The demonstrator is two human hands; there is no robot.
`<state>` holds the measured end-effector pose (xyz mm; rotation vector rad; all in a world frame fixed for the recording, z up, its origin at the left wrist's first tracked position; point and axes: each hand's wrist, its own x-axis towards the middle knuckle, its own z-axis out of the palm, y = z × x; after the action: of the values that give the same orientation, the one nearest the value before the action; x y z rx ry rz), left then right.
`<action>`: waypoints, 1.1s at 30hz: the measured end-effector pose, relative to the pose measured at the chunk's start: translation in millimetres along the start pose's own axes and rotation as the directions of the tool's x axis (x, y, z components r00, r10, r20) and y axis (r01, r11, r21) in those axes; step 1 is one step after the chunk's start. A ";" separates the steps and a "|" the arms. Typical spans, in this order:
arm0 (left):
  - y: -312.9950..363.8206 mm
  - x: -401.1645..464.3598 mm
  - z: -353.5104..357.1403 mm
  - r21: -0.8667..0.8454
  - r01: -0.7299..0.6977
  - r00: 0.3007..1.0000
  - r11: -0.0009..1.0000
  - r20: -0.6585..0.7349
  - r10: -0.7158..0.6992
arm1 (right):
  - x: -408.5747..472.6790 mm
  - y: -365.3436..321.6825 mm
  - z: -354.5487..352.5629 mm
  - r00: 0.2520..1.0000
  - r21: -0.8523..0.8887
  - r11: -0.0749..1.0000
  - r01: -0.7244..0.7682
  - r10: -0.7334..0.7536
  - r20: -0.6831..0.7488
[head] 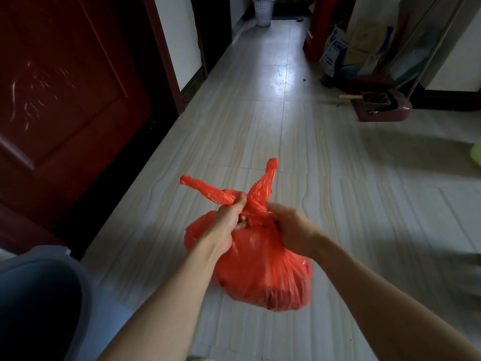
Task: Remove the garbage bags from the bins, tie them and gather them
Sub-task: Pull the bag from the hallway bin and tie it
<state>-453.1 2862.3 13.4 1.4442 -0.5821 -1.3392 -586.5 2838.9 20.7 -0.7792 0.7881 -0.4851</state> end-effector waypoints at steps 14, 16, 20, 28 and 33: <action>0.1 -3.2 -24.7 0.007 0.000 0.935 1.000 0.355 -0.002 | -4.6 -2.9 6.2 0.975 -0.338 0.915 0.218 -0.220 0.034; 2.6 -8.2 -27.0 -0.099 0.125 0.909 0.987 0.411 -0.074 | -9.0 -6.3 6.9 0.958 -0.610 0.747 0.266 -0.273 0.083; 5.1 -5.0 -25.0 0.030 0.214 0.913 0.976 0.349 -0.211 | -12.7 -12.8 7.0 0.931 -0.862 0.397 0.316 -0.303 0.202; -1.4 0.3 -21.0 0.019 0.102 0.950 0.995 0.295 -0.103 | -13.6 -11.9 5.2 0.953 -0.784 0.585 0.210 -0.303 0.029; -3.2 -2.4 -12.9 0.391 -0.225 0.970 0.892 0.178 0.167 | -7.1 -7.6 -0.9 0.944 -0.429 0.902 0.038 -0.173 -0.280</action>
<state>-442.8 2870.1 9.4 1.5780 -1.1273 -1.2064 -592.3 2838.4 29.2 -1.1686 1.1739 -0.5539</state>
